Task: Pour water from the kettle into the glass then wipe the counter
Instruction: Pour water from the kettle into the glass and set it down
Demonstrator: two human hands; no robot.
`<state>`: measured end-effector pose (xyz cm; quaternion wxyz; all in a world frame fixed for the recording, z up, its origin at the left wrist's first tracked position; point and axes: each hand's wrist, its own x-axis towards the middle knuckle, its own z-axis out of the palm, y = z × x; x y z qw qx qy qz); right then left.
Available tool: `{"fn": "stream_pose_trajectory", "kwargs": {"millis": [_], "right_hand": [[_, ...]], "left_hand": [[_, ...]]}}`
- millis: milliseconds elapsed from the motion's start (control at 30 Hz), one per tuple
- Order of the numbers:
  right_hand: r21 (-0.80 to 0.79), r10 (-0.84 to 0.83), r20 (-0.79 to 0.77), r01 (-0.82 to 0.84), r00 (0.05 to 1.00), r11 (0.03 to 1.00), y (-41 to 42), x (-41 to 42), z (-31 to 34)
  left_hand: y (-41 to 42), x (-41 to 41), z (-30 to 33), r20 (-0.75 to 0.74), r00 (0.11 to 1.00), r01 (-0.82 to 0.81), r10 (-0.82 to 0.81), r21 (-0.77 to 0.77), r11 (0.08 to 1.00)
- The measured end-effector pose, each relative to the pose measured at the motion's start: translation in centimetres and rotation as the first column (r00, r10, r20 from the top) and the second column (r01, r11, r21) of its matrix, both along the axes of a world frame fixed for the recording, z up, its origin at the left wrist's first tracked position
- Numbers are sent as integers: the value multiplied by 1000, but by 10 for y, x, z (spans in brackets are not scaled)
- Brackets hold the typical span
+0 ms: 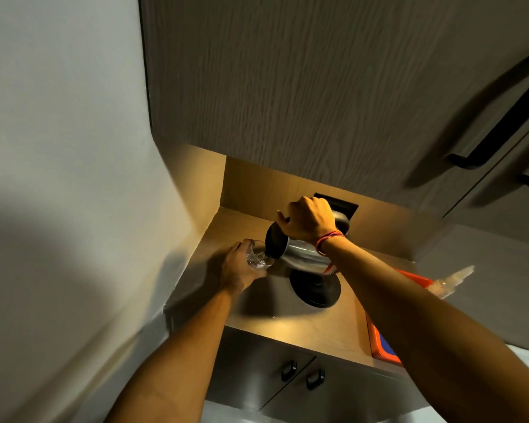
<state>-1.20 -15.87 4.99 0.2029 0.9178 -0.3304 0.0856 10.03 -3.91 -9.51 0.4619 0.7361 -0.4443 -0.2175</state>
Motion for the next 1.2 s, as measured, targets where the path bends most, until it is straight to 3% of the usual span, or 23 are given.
{"fn": "stream_pose_trajectory", "kwargs": {"millis": [167,300,533,700,833,1000,1200], "right_hand": [[103,-198,224,179,954,979,-19,-36,0],[284,-420,495,316,761,905,-47,-83,-17],[549,-602,674,256,427,796,-62,-127,-55],[642,-662,691,174,290,747,-77,-146,-78],[682,-680,682,102,270,724,-81,-156,-88],[636,-612,719,44,329,770,-85,-166,-91],[652,-609,703,8,367,758,-84,-166,-91]], "left_hand": [[-8,-3,9,-126,992,-29,31,17,999],[-37,-25,15,-216,976,-40,39,1,999],[-57,-34,-2,-276,956,-89,102,61,994],[-66,-38,-16,-306,941,-108,142,126,986],[-72,-42,-22,-280,947,-122,157,138,983],[-76,-46,-26,-259,951,-133,166,140,981],[-79,-44,-27,-253,949,-150,185,150,977]]}}
